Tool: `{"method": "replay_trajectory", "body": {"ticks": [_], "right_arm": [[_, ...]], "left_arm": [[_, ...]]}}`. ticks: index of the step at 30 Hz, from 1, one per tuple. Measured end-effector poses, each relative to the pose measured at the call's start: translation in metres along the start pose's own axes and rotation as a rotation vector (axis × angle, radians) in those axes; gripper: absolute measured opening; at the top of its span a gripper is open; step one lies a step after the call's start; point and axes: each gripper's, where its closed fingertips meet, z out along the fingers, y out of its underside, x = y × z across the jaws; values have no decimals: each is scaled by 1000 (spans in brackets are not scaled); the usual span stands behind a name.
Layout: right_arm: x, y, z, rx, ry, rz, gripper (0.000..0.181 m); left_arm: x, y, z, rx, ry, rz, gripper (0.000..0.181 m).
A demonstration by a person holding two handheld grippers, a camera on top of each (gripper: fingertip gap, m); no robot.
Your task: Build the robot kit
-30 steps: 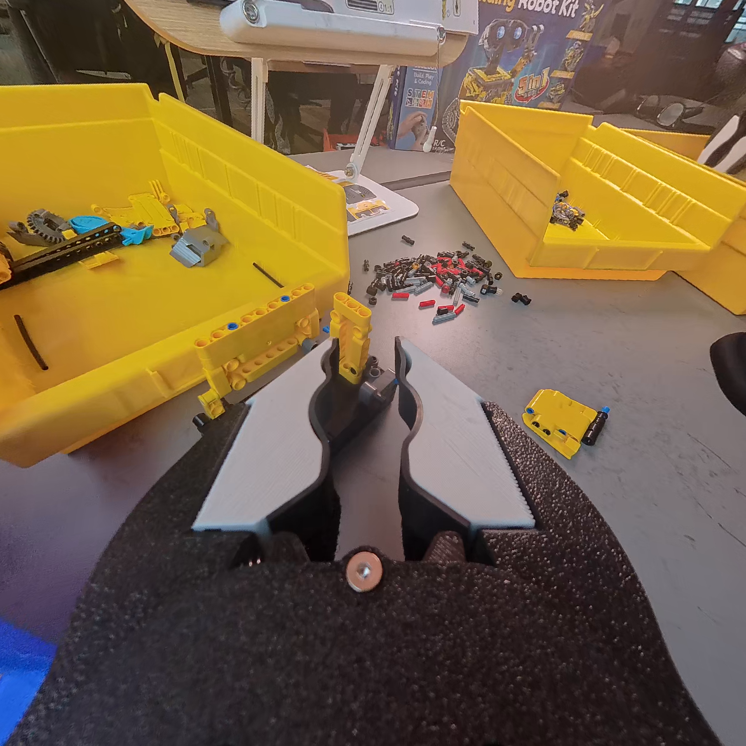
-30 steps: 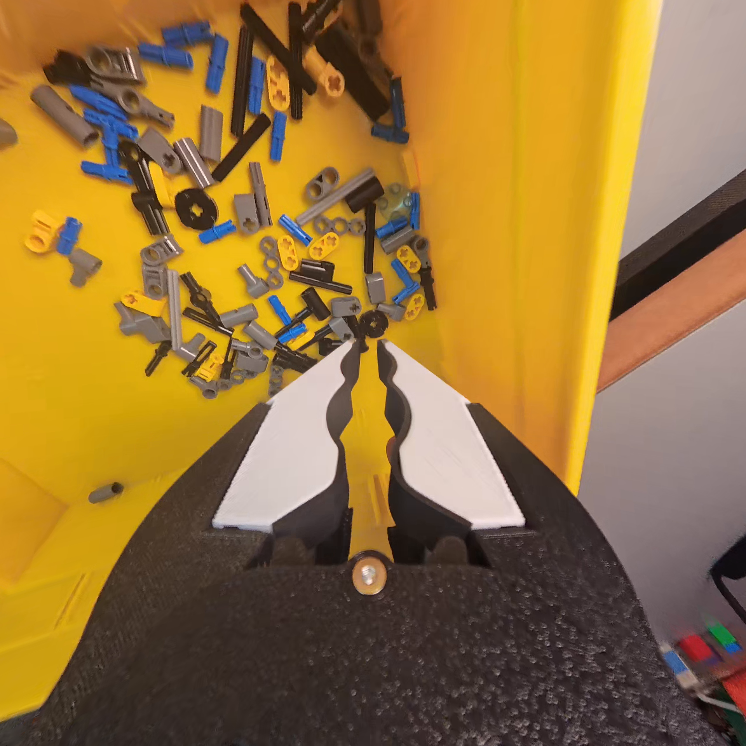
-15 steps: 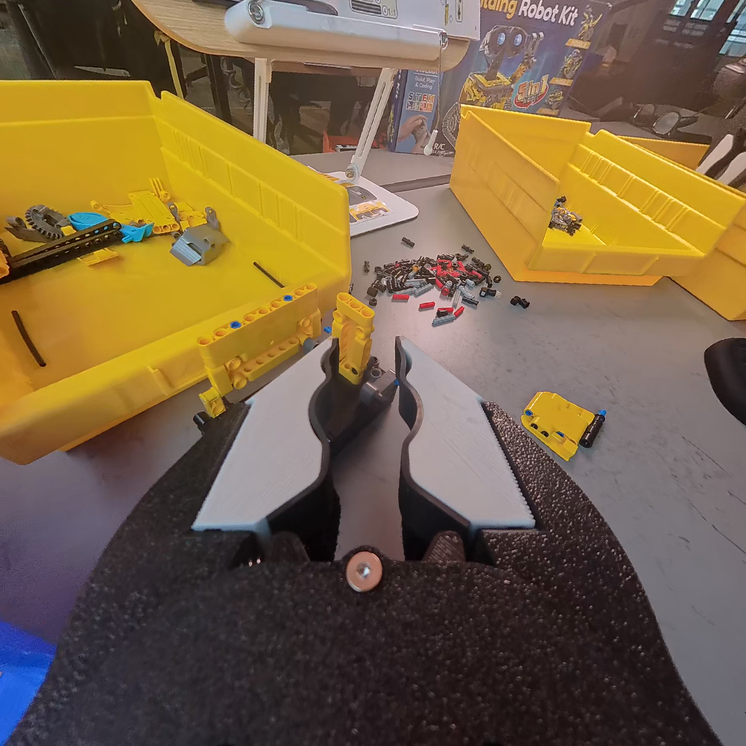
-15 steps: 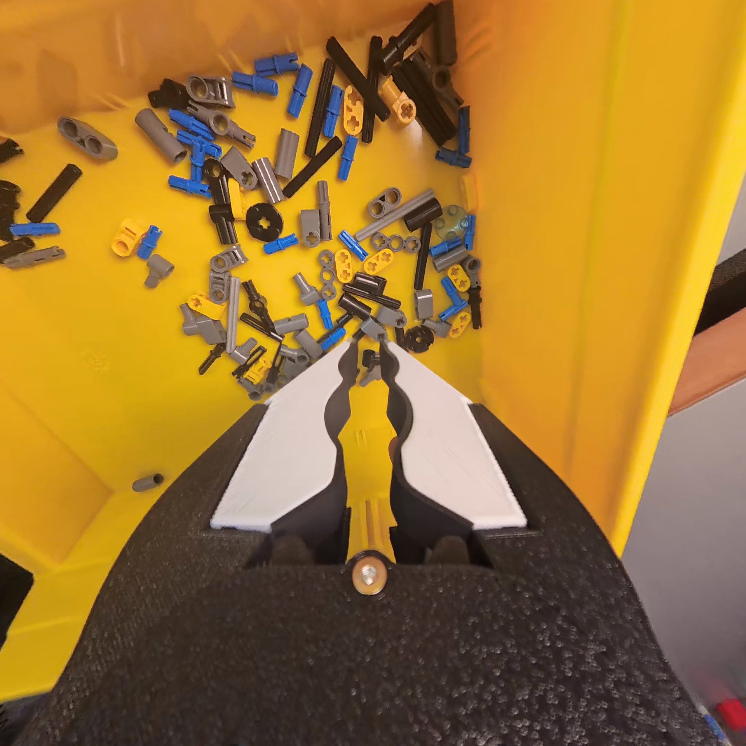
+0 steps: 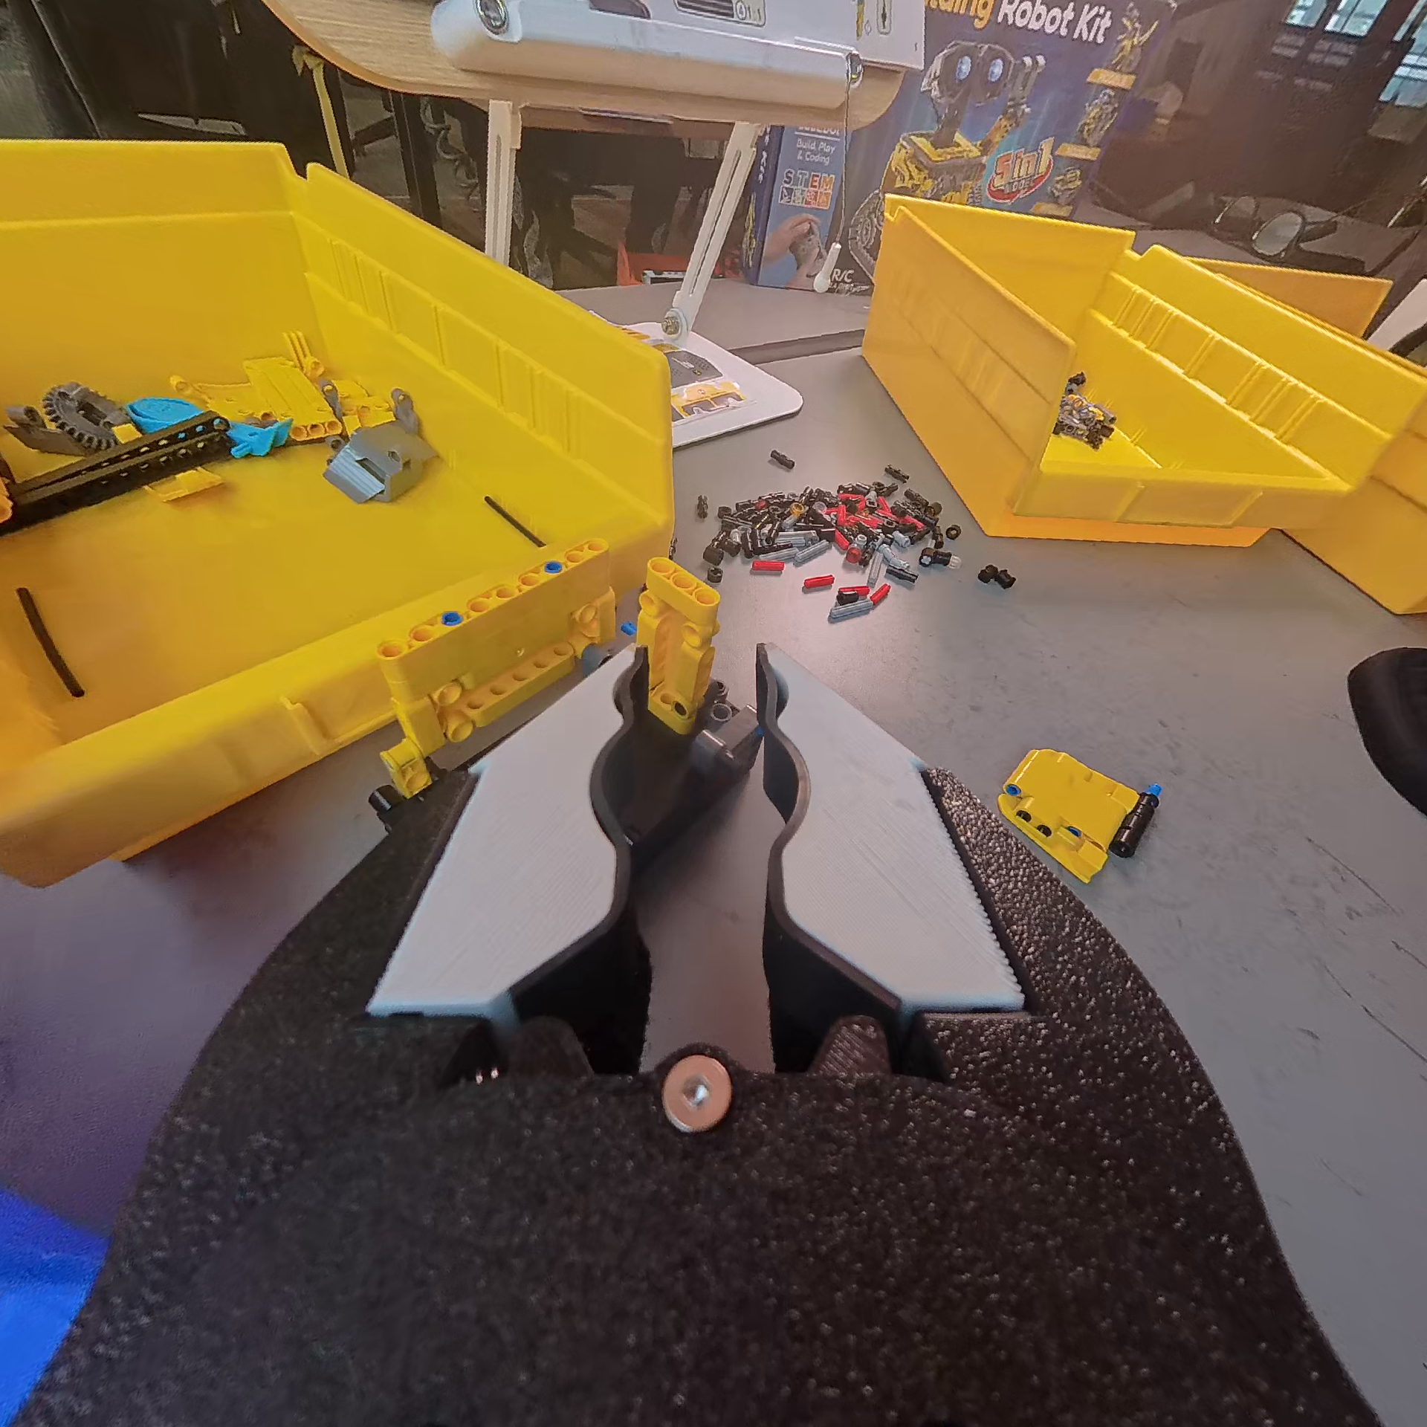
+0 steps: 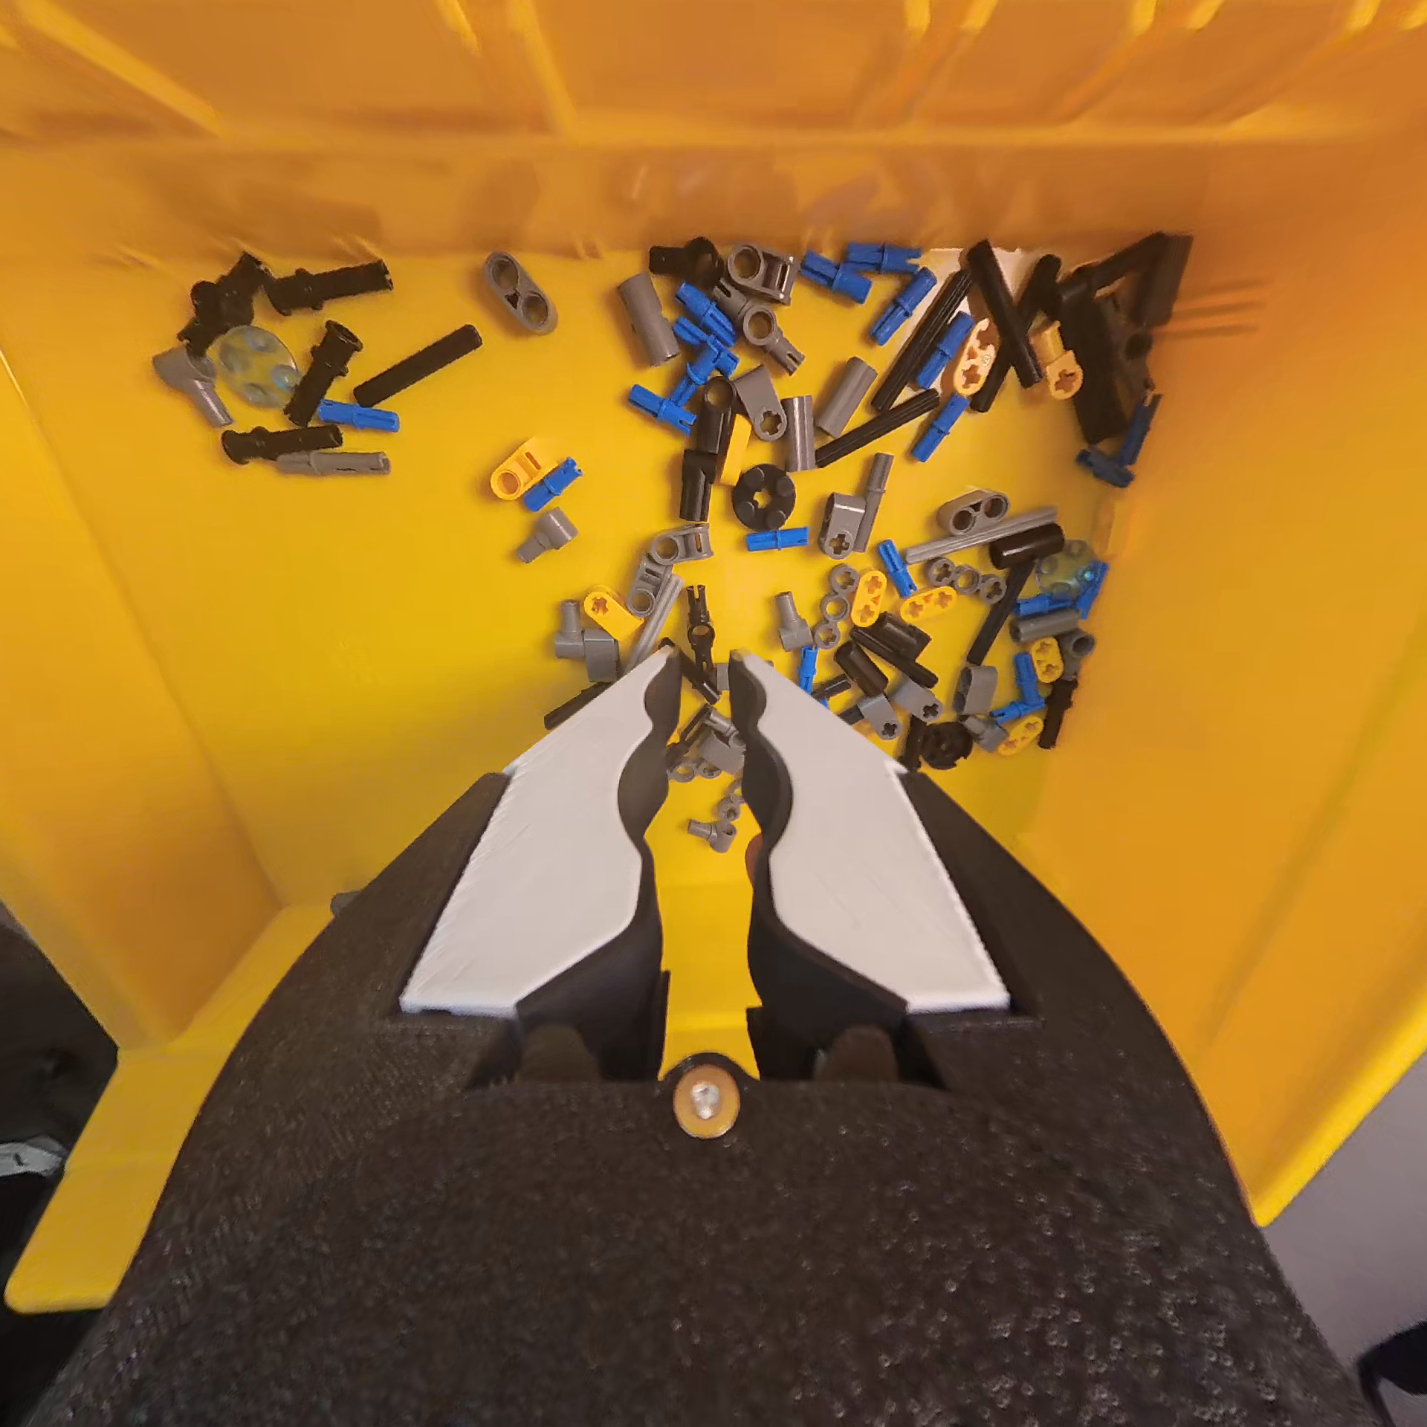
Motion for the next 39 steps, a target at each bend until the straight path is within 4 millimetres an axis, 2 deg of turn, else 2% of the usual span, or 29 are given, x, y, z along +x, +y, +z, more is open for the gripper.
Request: {"method": "replay_trajectory", "body": {"ticks": [7, 15, 20, 25, 28, 33, 36, 39], "right_arm": [[-2, -3, 11, 32, -23, 16, 7], [-29, -14, 8, 73, -95, -20, 7], [-7, -13, -5, 119, -4, 22, 10], [20, 3, -16, 115, 72, 88, 12], [33, 16, -17, 75, 123, 115, 13], [44, 29, -9, -1, 157, 133, 15], [45, 25, -2, -20, 150, 124, 17], [42, 1, 0, 56, 137, 95, 16]], "left_arm": [[0, -1, -1, 9, 0, 1, 26], [0, 0, 0, 4, -1, -2, 26], [0, 0, 0, 1, -2, 1, 26], [0, 0, 0, 1, -6, 4, 26], [0, 0, 0, -2, -9, 7, 26], [-1, 0, 0, -2, -21, 15, 26], [-1, 0, 0, 3, -25, 21, 26], [0, -1, -1, 8, -26, 27, 27]]}}
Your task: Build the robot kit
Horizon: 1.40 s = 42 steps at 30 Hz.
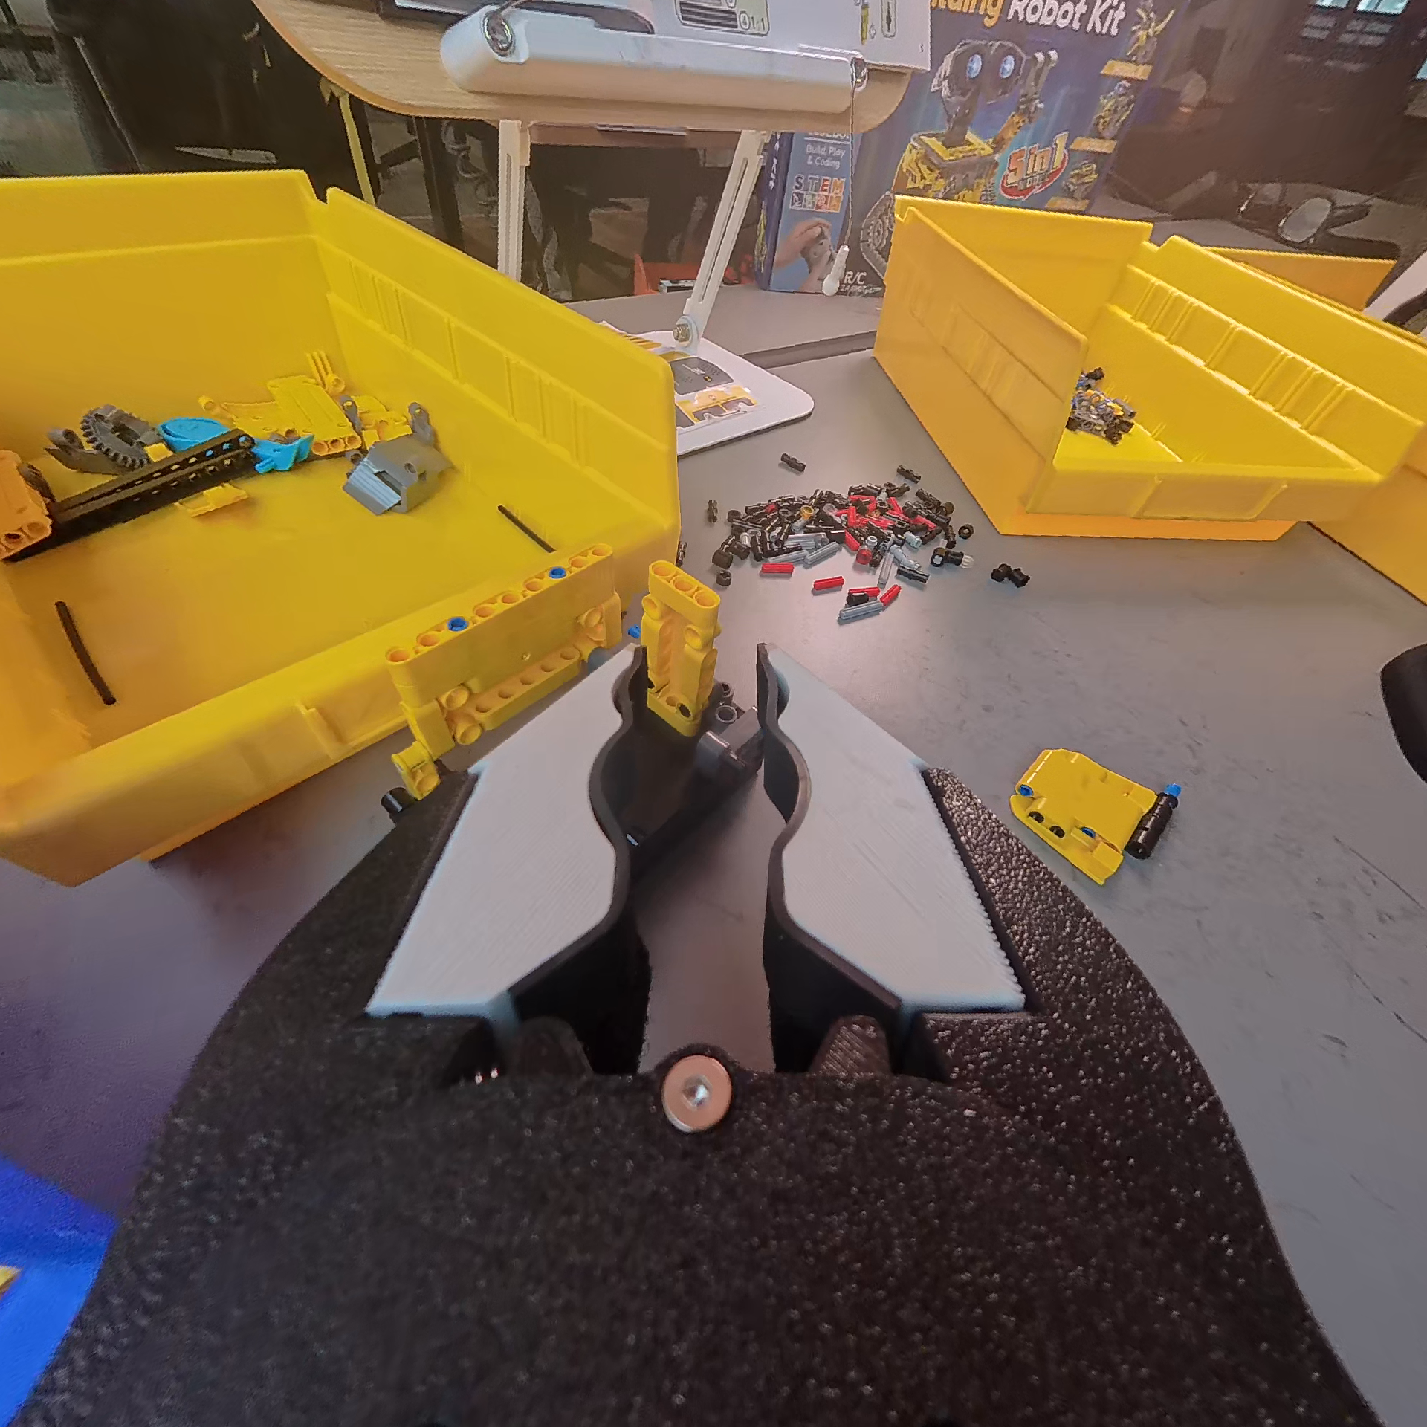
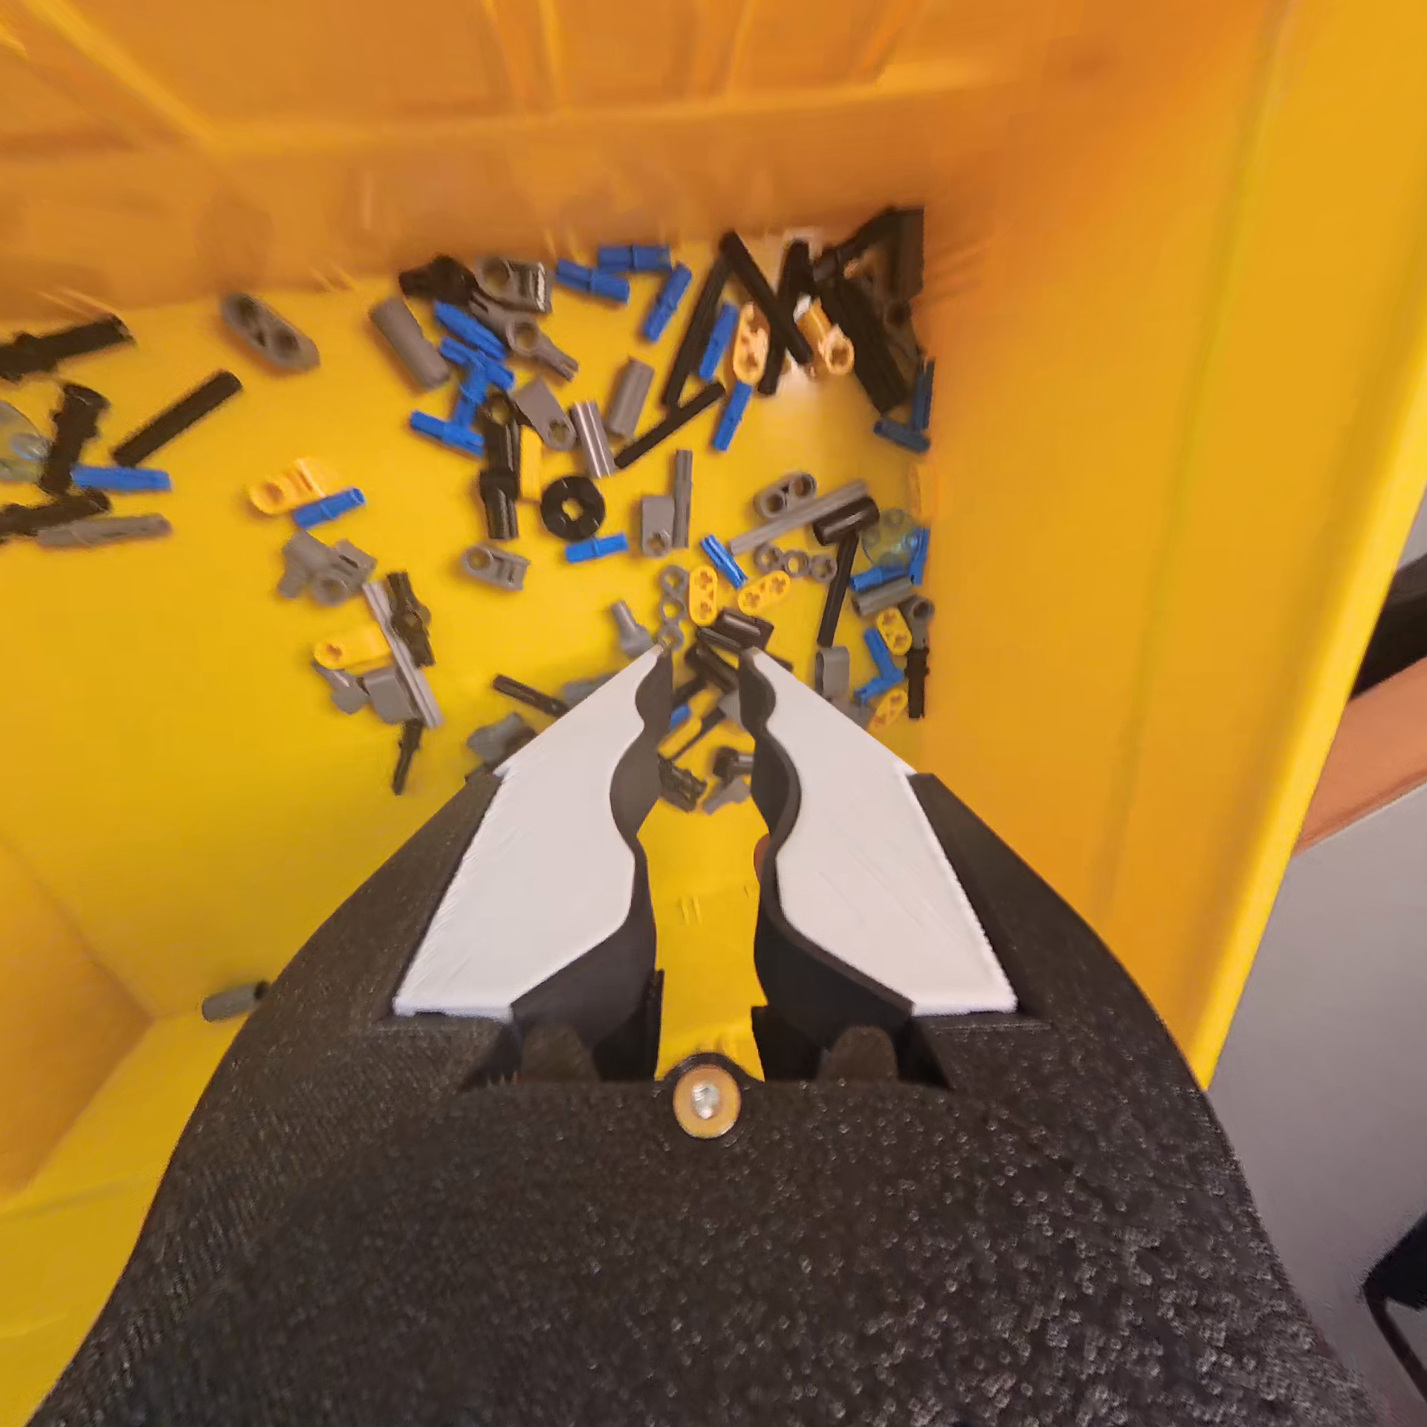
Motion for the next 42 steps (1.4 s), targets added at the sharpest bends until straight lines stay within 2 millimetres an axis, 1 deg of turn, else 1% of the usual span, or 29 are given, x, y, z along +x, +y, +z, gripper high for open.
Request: {"method": "replay_trajectory", "body": {"ticks": [1, 2, 3, 4, 5, 7, 9, 11, 12, 14, 17, 18, 20, 23, 25, 28, 32, 34, 35, 36, 38, 39, 41, 42], "right_arm": [[-5, -14, -2, 56, -9, -21, 16], [-13, -32, -7, 140, -35, -43, 15], [-25, -52, -12, 230, -76, -57, 14], [-35, -67, -16, 298, -115, -66, 12], [-43, -77, -17, 339, -133, -82, 11], [-50, -86, -10, 362, -125, -119, 11], [-53, -83, 4, 325, -109, -146, 11], [-55, -81, 13, 314, -119, -143, 11], [-53, -82, 13, 329, -107, -141, 9], [-51, -80, 14, 327, -107, -128, 10], [-57, -72, 18, 276, -138, -147, 10], [-60, -72, 17, 275, -154, -146, 13], [-59, -71, 16, 278, -147, -149, 13], [-59, -72, 16, 296, -140, -157, 12], [-59, -73, 16, 310, -142, -154, 16], [-63, -79, 16, 349, -177, -133, 17], [-64, -77, 17, 340, -211, -114, 15], [-60, -74, 14, 324, -174, -118, 14], [-59, -75, 7, 343, -156, -113, 14], [-59, -77, -5, 380, -142, -96, 14], [-60, -82, -38, 455, -93, -77, 14], [-64, -87, -59, 503, -68, -75, 14], [-84, -108, -103, 621, -39, -70, 14], [-96, -121, -122, 666, -23, -74, 14]], "left_arm": [[0, 0, 0, 0, -1, 0, 26], [0, 0, 0, -1, -1, 0, 27], [0, 0, 0, -2, -2, 1, 27], [0, 0, 0, -3, -4, 1, 27], [-1, 1, 1, -5, -5, 3, 27], [0, 1, 1, -9, -7, 6, 27], [0, 1, 1, -10, -8, 9, 27], [0, 1, 1, -8, -10, 10, 26], [0, 1, 1, -6, -11, 9, 26], [-1, 1, 1, -6, -10, 6, 27], [0, 1, 1, -9, -8, 6, 27], [0, 1, 1, -8, -7, 7, 27], [0, 0, 0, -3, -7, 8, 27], [0, 0, 0, -2, -5, 4, 27], [0, 0, 0, -3, -2, 4, 27], [1, 0, 0, -2, 0, 5, 27], [1, 0, 0, 1, -2, 11, 27], [2, 0, -1, 1, 1, 14, 26], [3, 0, -1, 1, 6, 16, 26], [4, 0, -1, 2, 12, 17, 26], [6, 0, -1, 4, 26, 18, 26], [7, 0, -1, 4, 34, 18, 26], [9, 0, -1, 5, 50, 23, 26], [11, -1, -1, 6, 56, 27, 26]]}}
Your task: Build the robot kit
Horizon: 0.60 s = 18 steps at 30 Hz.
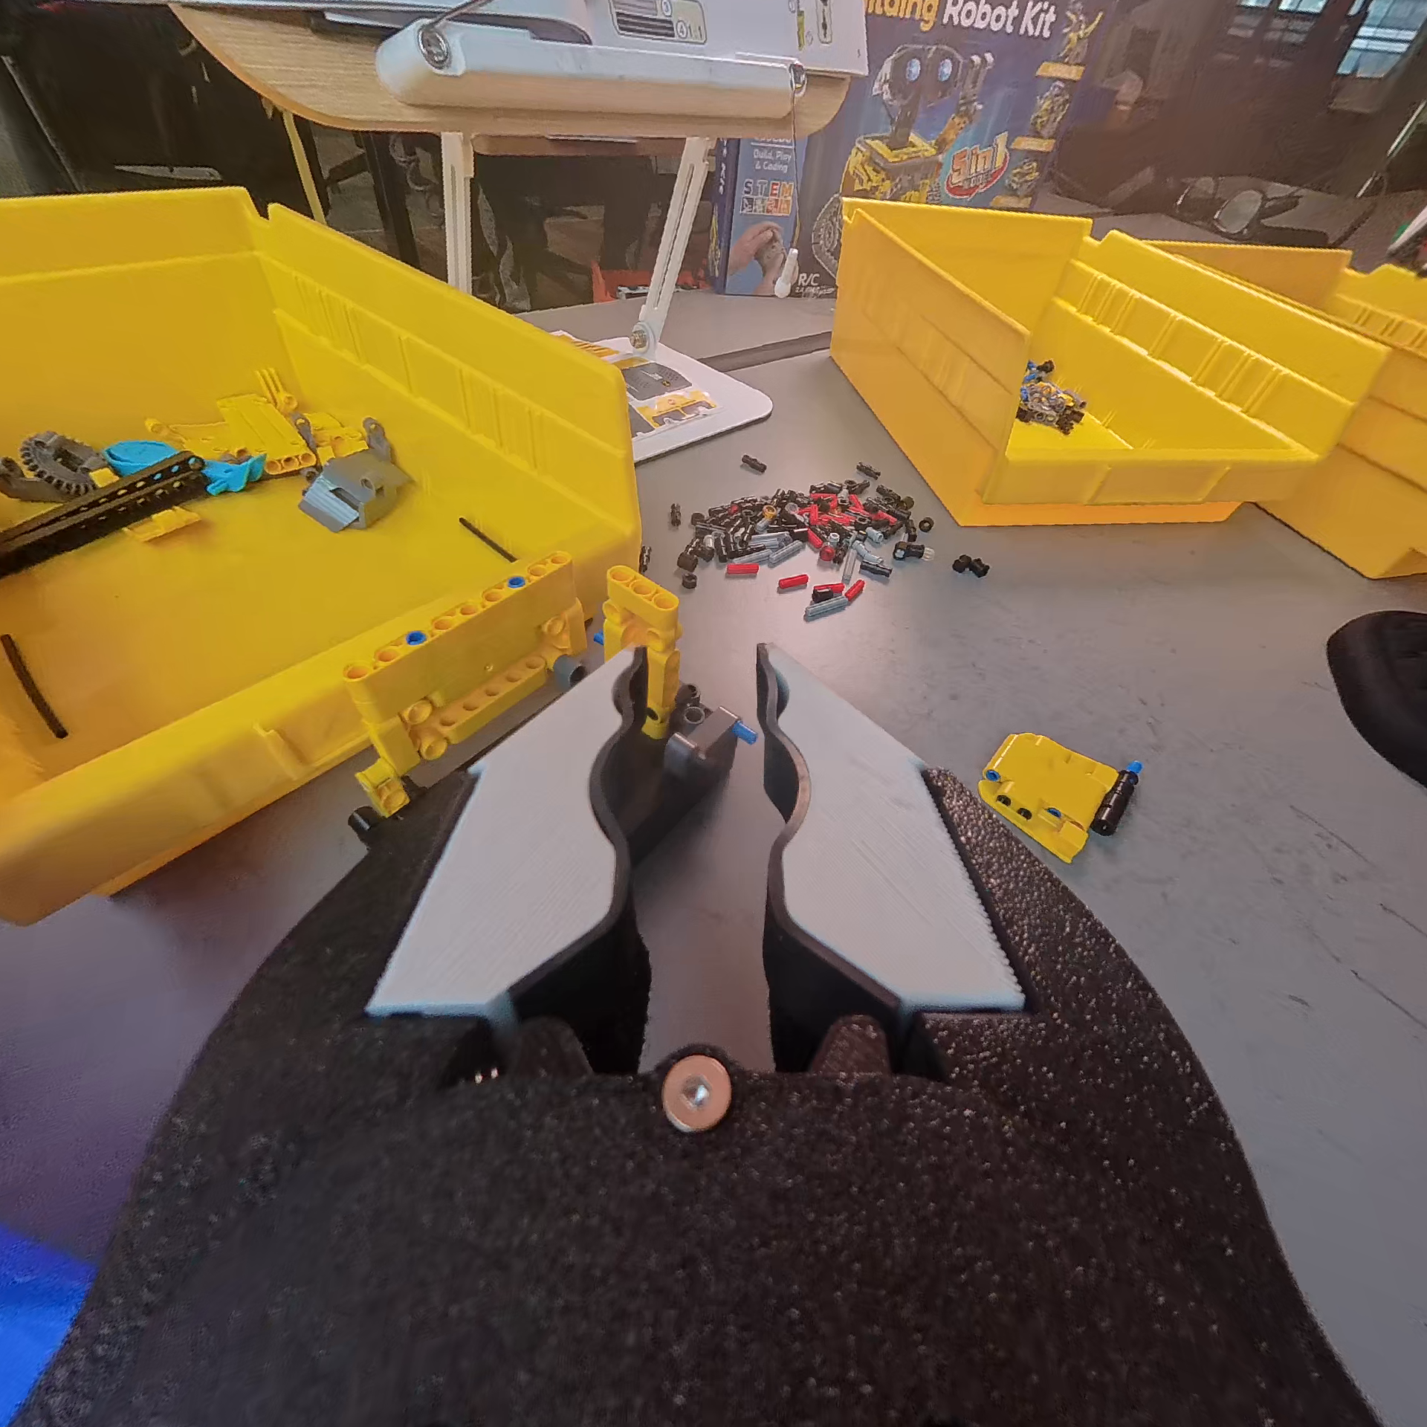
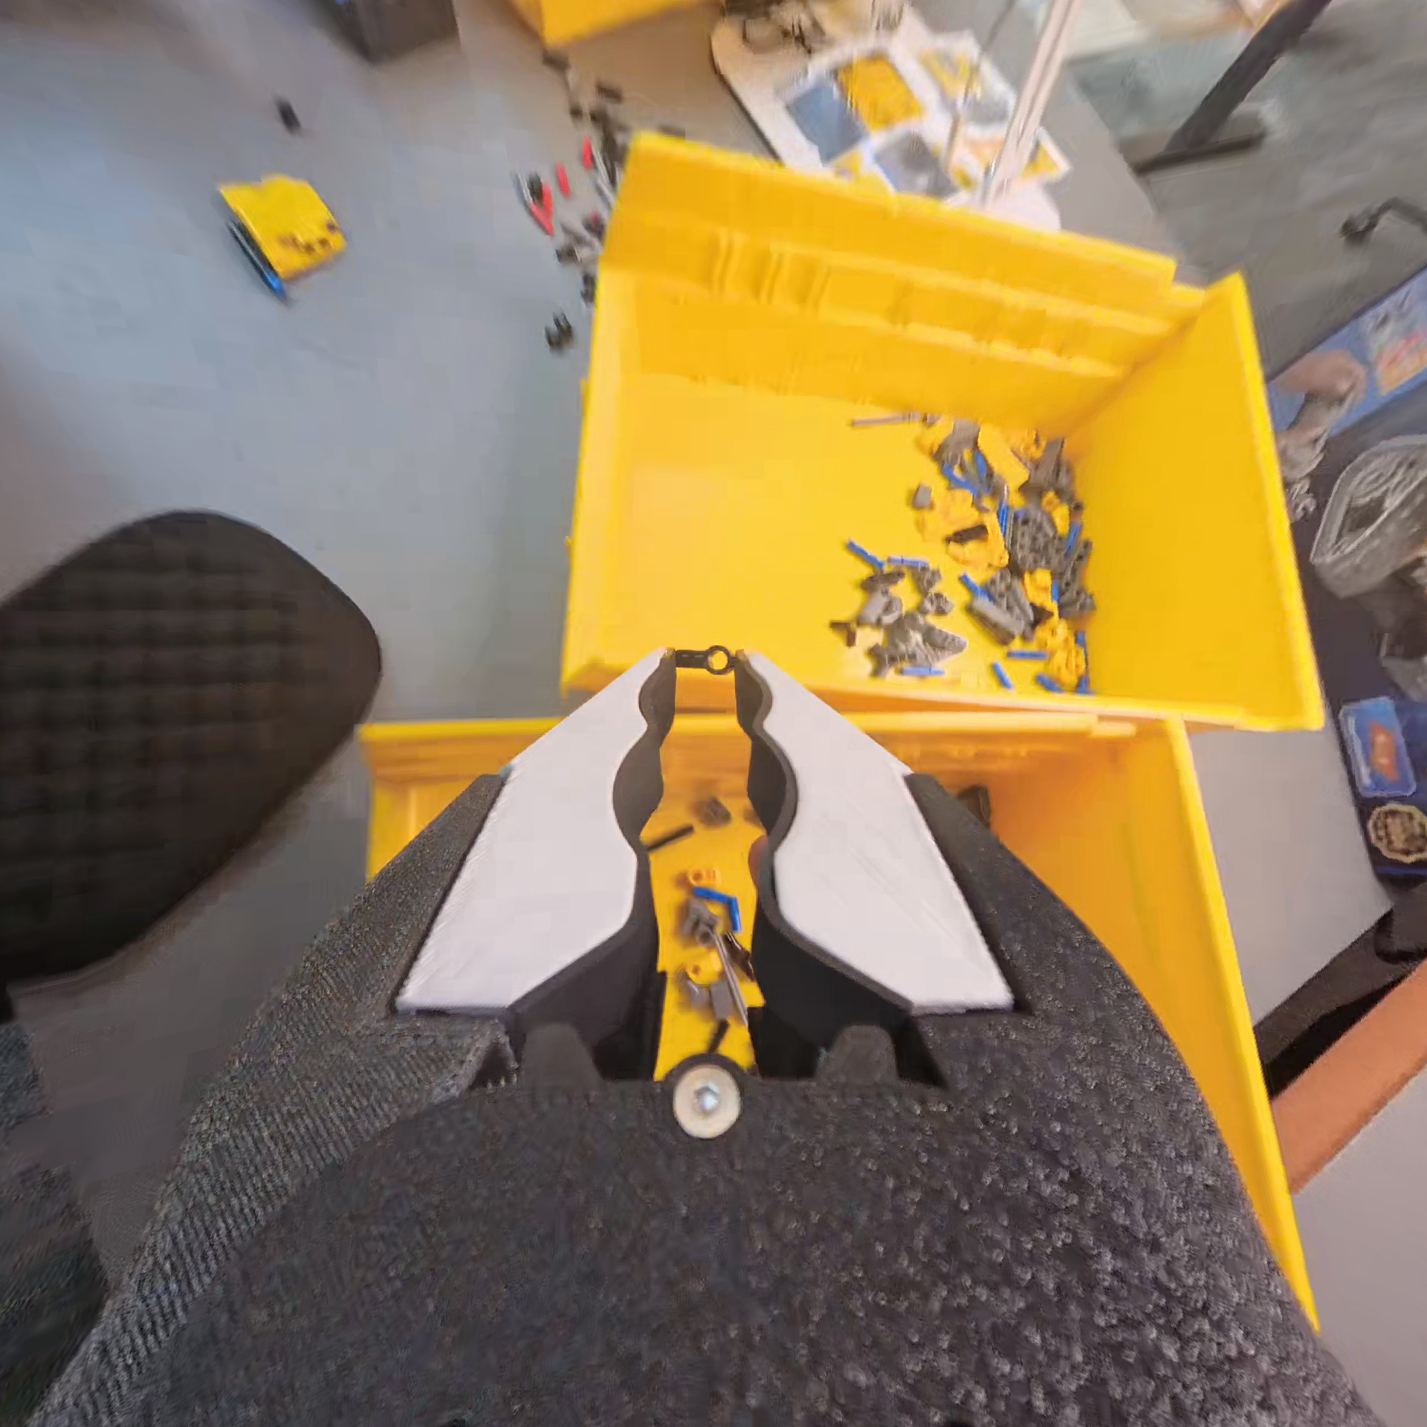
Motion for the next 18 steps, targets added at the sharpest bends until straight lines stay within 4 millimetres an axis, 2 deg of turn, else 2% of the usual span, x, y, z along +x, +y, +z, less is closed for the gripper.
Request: {"method": "replay_trajectory", "body": {"ticks": [2, 3, 5, 7, 10, 13, 15, 18], "right_arm": [[-29, -41, 2, 64, 17, -16, 14], [-45, -59, 11, 82, 16, -12, 14], [-78, -86, 43, 88, -16, 6, 14], [-111, -104, 88, 71, -76, 24, 14], [-148, -116, 164, 31, -146, -20, 15], [-165, -119, 228, -11, -194, -32, 15], [-170, -122, 255, -24, -213, -48, 15], [-179, -131, 274, -30, -266, -41, 15]], "left_arm": [[2, -1, 0, 7, 5, 8, 26], [2, -2, -1, 13, 7, 11, 26], [4, -4, -2, 29, 11, 11, 27], [7, -5, -4, 35, 25, 6, 27], [13, -4, -8, 16, 51, 13, 30], [17, -4, -12, 0, 69, 28, 34], [18, -3, -14, -3, 72, 32, 36], [19, -7, -18, 16, 82, 31, 36]]}}
